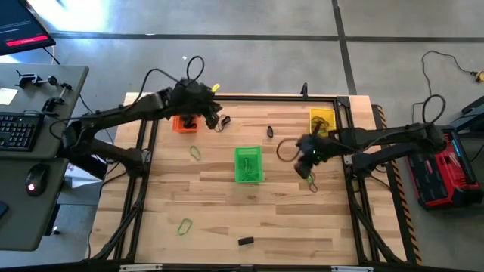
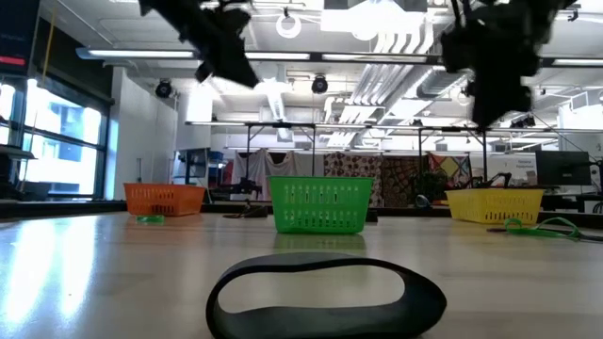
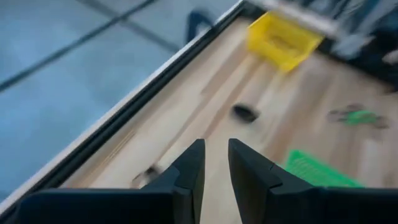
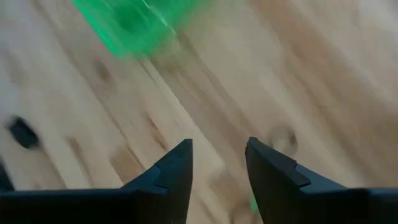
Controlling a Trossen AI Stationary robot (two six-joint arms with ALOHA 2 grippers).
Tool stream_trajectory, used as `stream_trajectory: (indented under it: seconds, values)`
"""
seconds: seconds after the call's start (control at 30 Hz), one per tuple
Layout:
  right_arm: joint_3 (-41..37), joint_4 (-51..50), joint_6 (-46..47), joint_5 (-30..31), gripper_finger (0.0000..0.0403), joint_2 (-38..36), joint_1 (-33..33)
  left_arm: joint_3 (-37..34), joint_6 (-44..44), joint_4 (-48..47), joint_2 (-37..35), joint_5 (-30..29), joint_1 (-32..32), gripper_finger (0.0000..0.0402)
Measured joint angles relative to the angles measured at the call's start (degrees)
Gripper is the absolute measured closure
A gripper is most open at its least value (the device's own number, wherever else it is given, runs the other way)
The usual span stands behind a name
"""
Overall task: Sort rubber bands into baskets
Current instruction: Put the green rubber band into the green bin
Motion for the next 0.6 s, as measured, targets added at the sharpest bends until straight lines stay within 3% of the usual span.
stream_trajectory:
  seconds: [0.23, 0.47, 0.6]
  values:
    - [0.0, -11.6, 9.6, -0.1, 0.0251, 2.1, 3.3, -3.1, -0.8, 7.3, -2.0, -0.1, -7.3, 0.0342]
    - [-0.2, -11.2, 7.9, -0.8, 0.0251, 4.4, 1.1, -10.0, -2.8, 19.0, -1.9, 1.0, -12.4, 0.0342]
    - [-4.8, -5.6, 7.3, -4.3, 0.0251, 4.4, 0.0, -14.6, -3.6, 28.1, -2.0, 2.8, -14.8, 0.0342]
